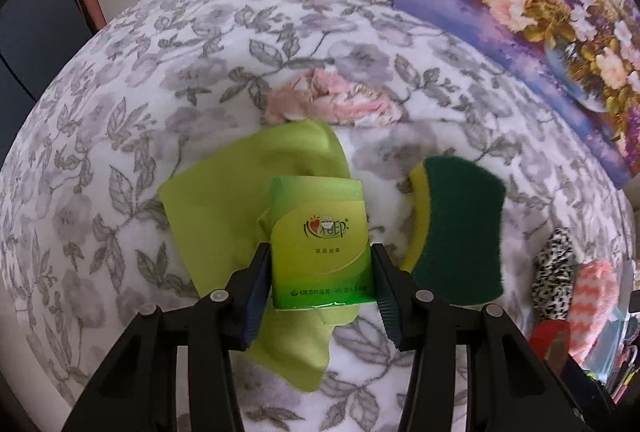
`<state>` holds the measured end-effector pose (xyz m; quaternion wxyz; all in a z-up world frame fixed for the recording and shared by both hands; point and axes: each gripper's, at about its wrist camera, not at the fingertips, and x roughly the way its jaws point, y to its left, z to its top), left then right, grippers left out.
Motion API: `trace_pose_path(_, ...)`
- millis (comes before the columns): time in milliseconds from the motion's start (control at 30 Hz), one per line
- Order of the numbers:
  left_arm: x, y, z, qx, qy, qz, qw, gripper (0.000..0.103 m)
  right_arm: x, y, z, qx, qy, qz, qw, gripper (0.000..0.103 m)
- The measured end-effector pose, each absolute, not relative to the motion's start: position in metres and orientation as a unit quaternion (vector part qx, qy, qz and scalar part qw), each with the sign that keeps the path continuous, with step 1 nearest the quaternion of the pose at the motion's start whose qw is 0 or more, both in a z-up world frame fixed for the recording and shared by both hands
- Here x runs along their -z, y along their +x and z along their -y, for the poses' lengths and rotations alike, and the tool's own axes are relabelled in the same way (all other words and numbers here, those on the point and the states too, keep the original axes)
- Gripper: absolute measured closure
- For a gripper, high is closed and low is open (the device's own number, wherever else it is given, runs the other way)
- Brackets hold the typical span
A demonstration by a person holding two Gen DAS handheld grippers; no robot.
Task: Organize soft objects
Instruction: 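Close the left gripper on the green tissue pack and lift it off the cloth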
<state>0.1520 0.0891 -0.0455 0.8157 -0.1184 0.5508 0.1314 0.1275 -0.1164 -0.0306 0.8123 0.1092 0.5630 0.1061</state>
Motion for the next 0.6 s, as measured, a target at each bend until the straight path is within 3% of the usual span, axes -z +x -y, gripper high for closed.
trace_pose_path(600,-0.037,0.131,-0.091,-0.133,-0.12,-0.482,0.858,0.053,0.003,0.122,0.124,-0.112,0.113,-0.541,0.826,0.042)
